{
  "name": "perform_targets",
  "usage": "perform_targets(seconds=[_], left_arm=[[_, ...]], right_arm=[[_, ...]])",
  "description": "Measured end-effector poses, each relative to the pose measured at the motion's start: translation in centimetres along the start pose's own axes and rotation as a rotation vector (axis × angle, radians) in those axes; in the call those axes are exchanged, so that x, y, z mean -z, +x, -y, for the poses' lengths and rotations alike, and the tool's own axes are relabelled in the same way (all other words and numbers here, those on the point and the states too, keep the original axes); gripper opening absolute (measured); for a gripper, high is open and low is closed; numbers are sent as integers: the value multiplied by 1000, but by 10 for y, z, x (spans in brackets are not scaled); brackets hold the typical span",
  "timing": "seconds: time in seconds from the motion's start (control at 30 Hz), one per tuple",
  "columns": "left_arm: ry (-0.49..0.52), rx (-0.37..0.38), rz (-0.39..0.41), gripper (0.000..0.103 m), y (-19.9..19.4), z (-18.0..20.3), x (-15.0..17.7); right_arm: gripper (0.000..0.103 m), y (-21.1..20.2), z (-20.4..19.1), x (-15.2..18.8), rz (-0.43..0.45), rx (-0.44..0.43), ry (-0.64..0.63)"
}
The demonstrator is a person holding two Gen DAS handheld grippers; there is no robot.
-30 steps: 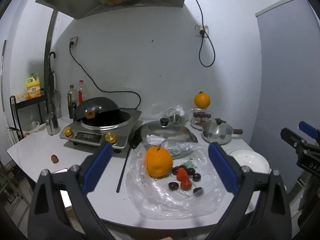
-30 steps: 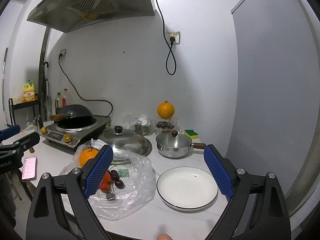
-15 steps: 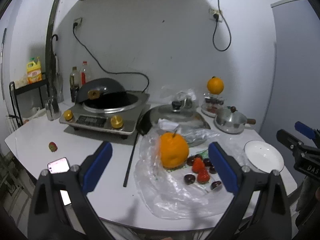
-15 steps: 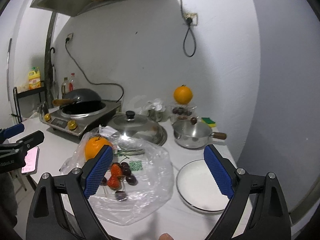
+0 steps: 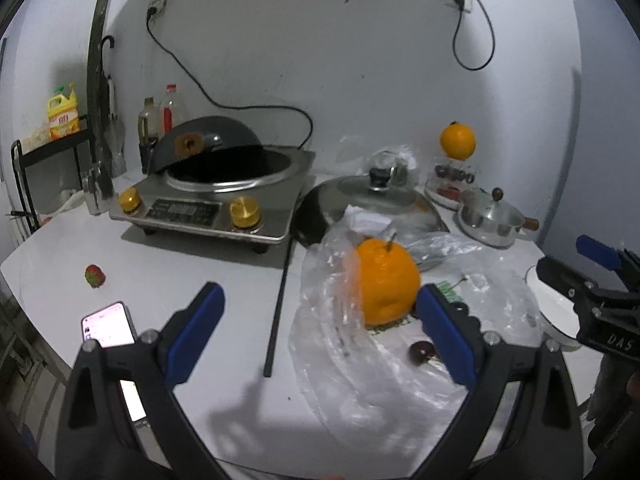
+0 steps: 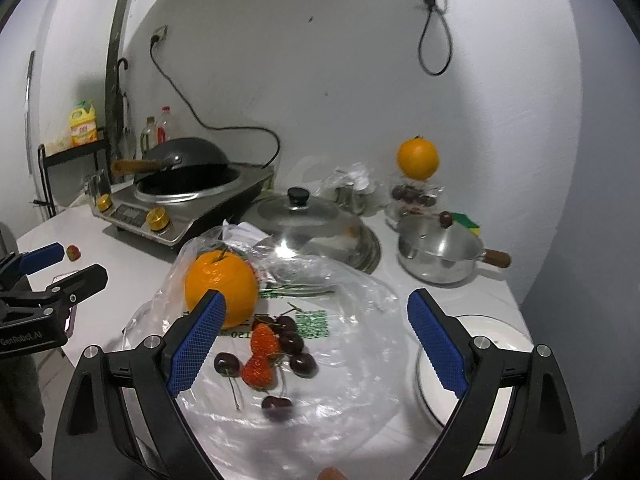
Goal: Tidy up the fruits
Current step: 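Move the right gripper to the large orange in the bag and close on it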
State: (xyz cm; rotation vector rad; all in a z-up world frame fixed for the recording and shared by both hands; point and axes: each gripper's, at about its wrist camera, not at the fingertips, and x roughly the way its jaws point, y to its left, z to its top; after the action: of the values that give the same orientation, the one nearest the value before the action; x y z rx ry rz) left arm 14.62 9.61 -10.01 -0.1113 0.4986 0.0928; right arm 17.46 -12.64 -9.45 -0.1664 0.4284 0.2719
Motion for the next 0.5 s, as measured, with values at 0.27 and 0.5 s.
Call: perform_targets(seconds=[0.27, 0.5], left_arm=[[-24, -23, -37, 98, 25, -22, -2], [-37, -38, -69, 98, 48, -39, -5]], right_arm=[[94, 38, -21, -9, -43, -52, -27], [94, 68, -37, -14, -80, -91, -41]])
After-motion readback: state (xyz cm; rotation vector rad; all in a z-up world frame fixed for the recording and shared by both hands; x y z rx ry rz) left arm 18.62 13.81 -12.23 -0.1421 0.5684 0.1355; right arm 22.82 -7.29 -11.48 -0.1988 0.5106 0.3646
